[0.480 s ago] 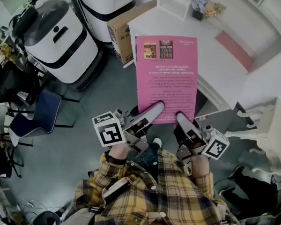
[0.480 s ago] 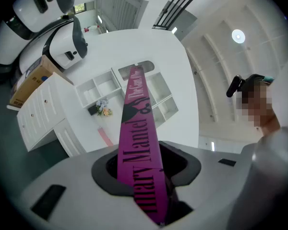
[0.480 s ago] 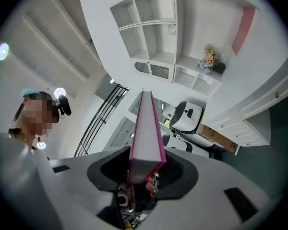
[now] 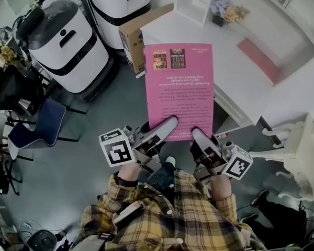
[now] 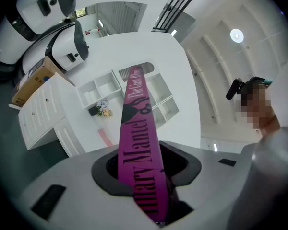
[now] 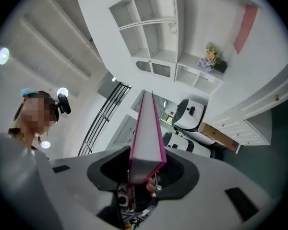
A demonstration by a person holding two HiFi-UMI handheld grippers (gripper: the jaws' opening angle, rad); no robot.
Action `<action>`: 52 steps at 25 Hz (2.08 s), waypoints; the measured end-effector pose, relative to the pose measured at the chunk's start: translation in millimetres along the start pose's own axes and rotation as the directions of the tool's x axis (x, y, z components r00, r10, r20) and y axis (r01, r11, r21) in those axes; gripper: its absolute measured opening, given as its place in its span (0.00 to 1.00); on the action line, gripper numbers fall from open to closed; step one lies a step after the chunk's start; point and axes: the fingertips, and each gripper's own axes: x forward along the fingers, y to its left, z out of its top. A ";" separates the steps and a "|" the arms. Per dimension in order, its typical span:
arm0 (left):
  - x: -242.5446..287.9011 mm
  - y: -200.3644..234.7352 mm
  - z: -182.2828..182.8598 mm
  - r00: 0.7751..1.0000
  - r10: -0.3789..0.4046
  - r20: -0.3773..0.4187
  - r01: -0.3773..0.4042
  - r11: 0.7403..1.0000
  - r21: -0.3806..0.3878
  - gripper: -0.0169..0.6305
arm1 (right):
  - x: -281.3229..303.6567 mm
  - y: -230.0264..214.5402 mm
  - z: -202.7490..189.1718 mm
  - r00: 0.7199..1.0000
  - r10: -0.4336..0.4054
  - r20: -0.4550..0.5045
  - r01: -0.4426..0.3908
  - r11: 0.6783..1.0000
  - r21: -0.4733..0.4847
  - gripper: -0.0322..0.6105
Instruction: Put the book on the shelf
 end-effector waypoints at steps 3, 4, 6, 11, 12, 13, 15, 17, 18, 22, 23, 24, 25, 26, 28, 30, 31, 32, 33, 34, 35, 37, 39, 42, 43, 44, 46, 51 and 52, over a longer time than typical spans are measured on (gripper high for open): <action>1.5 -2.4 -0.1 1.000 0.007 0.004 -0.007 1.000 0.008 0.28 | -0.4 1.3 2.0 1.000 0.005 -0.012 -0.005 1.000 0.004 0.31; 2.0 -3.6 0.4 1.000 0.014 0.004 -0.014 1.000 0.011 0.28 | -0.3 1.6 2.7 1.000 0.007 -0.013 -0.007 1.000 0.010 0.31; 1.7 -4.4 1.4 1.000 0.026 -0.003 -0.026 0.999 0.019 0.28 | 0.8 2.0 2.5 1.000 0.012 -0.008 -0.012 1.000 0.023 0.31; 2.5 -6.1 -0.7 0.999 0.040 0.007 -0.040 0.999 0.021 0.28 | -0.9 2.1 2.9 1.000 0.022 -0.019 -0.021 0.999 0.040 0.31; 2.9 -6.5 -1.8 0.999 0.042 0.013 -0.042 0.999 0.020 0.28 | -2.2 1.7 3.7 0.999 0.020 -0.026 -0.019 0.999 0.037 0.31; 3.3 -5.8 -2.4 0.999 0.042 0.017 -0.042 0.999 0.021 0.28 | -2.6 0.8 4.2 0.999 0.022 -0.030 -0.021 0.999 0.034 0.31; 3.3 -2.0 -2.7 0.999 0.039 0.019 -0.040 0.999 0.027 0.28 | -1.6 -2.2 3.7 0.999 0.030 -0.029 -0.029 0.999 0.030 0.31; 2.7 2.5 -3.2 0.999 0.033 0.019 -0.033 0.999 0.032 0.28 | -0.1 -5.0 2.2 0.999 0.036 -0.022 -0.036 0.999 0.027 0.31; 2.7 4.4 -3.5 0.999 0.028 0.017 -0.028 0.999 0.032 0.28 | 0.7 -5.5 2.0 0.999 0.039 -0.016 -0.039 0.999 0.025 0.31; 3.6 5.7 -1.5 1.000 0.013 -0.006 -0.012 1.000 0.024 0.28 | 1.3 -6.8 0.9 1.000 0.017 -0.002 -0.017 1.000 0.021 0.31; 3.3 5.0 -0.2 1.000 0.013 -0.014 -0.013 1.000 0.022 0.28 | 1.7 -6.4 0.2 1.000 0.009 0.001 -0.009 1.000 0.023 0.31; 2.7 4.5 1.0 1.000 0.016 -0.024 -0.015 1.000 0.019 0.28 | 2.4 -5.5 -0.4 1.000 0.003 0.007 -0.003 1.000 0.028 0.31; 2.2 3.9 2.0 0.999 0.019 -0.035 -0.019 1.000 0.015 0.28 | 3.1 -4.5 -1.1 1.000 -0.003 0.014 0.002 0.999 0.033 0.31; 1.6 3.4 2.5 0.999 0.022 -0.044 -0.021 1.000 0.012 0.28 | 3.6 -3.3 -1.9 1.000 -0.006 0.021 0.005 0.999 0.039 0.31; 1.4 2.8 2.7 0.998 0.019 -0.053 -0.019 1.000 0.011 0.28 | 4.4 -1.2 -2.3 0.999 -0.003 0.032 0.001 0.999 0.043 0.31; 1.9 3.0 2.7 0.998 0.006 -0.054 -0.005 1.000 0.018 0.28 | 4.1 -1.6 -2.1 0.999 -0.003 0.032 0.002 1.000 0.029 0.31; 1.8 3.2 2.7 0.998 -0.002 -0.055 0.003 1.000 0.022 0.28 | 3.6 -2.4 -2.7 0.999 -0.006 0.031 0.006 1.000 0.019 0.31; 1.4 3.5 2.6 0.998 -0.008 -0.056 0.010 1.000 0.026 0.28 | 2.9 -3.5 -3.5 0.999 -0.010 0.031 0.010 1.000 0.011 0.31; 1.1 3.7 2.7 0.998 -0.013 -0.057 0.015 1.000 0.027 0.28 | 2.2 -4.7 -4.2 0.999 -0.015 0.030 0.015 1.000 0.003 0.31; 1.1 3.9 3.0 0.998 -0.017 -0.058 0.019 0.999 0.028 0.28 | 2.1 -5.5 -4.5 0.999 -0.019 0.031 0.019 1.000 -0.003 0.31; 1.2 4.0 3.0 0.998 -0.021 -0.058 0.023 0.999 0.029 0.28 | 2.5 -5.1 -4.2 0.999 -0.021 0.033 0.021 1.000 -0.009 0.31; 1.3 4.2 2.7 0.998 -0.028 -0.060 0.030 0.999 0.033 0.28 | 3.5 -3.4 -3.4 0.999 -0.018 0.040 0.019 1.000 -0.020 0.31; 1.4 4.9 2.9 0.998 -0.036 -0.059 0.039 0.999 0.038 0.28 | 4.2 -3.3 -2.9 0.999 -0.013 0.040 0.015 0.999 -0.033 0.31; 1.8 4.9 3.0 0.998 -0.044 -0.055 0.047 0.998 0.044 0.28 | 4.3 -3.5 -2.6 0.999 -0.009 0.036 0.011 0.999 -0.045 0.31; 2.0 4.7 2.9 0.998 -0.044 -0.055 0.047 0.998 0.046 0.28 | 4.0 -3.5 -2.4 0.999 -0.009 0.035 0.011 0.999 -0.045 0.31; 2.4 4.7 2.9 0.998 -0.044 -0.054 0.047 0.998 0.047 0.28 | 3.8 -3.7 -2.1 0.999 -0.011 0.035 0.012 0.999 -0.045 0.31; 2.7 5.2 2.9 0.997 -0.048 -0.054 0.050 0.998 0.046 0.28 | 3.6 -4.0 -1.7 0.999 -0.016 0.035 0.018 0.999 -0.050 0.31; 2.9 7.8 2.0 0.994 -0.088 -0.061 0.091 0.995 0.047 0.28 | 3.4 -4.3 -2.6 0.999 -0.036 0.038 0.039 0.995 -0.089 0.31; 3.2 8.2 2.2 0.993 -0.097 -0.063 0.100 0.994 0.051 0.28 | 3.5 -4.7 -2.6 0.999 -0.041 0.036 0.044 0.994 -0.095 0.31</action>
